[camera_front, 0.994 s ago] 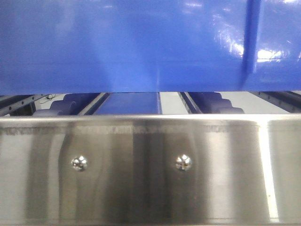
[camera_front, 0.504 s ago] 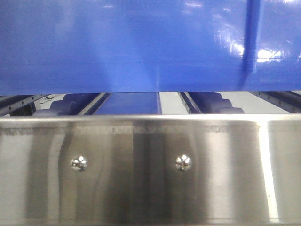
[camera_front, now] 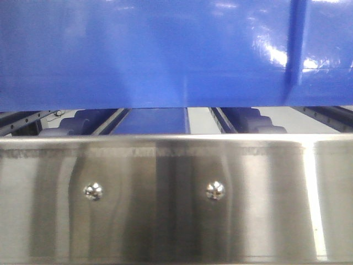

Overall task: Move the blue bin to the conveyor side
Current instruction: 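Lift the blue bin with both grippers and pull it off the shelf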

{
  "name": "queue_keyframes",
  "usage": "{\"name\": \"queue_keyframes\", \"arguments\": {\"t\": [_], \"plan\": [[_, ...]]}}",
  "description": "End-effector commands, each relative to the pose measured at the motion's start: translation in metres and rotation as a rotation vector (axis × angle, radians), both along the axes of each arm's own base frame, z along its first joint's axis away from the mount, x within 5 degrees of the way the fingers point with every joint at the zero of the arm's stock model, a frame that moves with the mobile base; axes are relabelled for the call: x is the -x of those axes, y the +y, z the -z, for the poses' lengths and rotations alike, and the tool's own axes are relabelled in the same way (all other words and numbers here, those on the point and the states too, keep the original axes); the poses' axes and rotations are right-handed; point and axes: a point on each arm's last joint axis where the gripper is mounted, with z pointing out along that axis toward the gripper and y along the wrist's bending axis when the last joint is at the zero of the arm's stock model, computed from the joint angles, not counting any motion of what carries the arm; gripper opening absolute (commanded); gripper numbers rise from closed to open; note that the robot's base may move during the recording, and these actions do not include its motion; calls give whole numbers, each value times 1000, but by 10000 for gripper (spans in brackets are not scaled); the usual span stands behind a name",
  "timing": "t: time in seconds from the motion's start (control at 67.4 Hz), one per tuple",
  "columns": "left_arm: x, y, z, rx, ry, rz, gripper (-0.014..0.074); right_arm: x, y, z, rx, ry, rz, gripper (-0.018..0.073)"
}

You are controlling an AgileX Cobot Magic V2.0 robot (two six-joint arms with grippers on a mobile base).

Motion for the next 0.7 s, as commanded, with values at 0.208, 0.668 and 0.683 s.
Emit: {"name": "queue_keyframes", "arguments": {"t": [0.208, 0.668, 0.683], "plan": [[2, -4, -3, 23, -10, 12, -20, 4, -1, -8, -14, -37, -2, -78], [58, 2, -55, 48, -246, 17, -20, 74, -23, -69, -101, -313, -6, -78], [60, 2, -57, 50, -260, 17, -20, 76, -24, -70, -104, -324, -6, -78]]}}
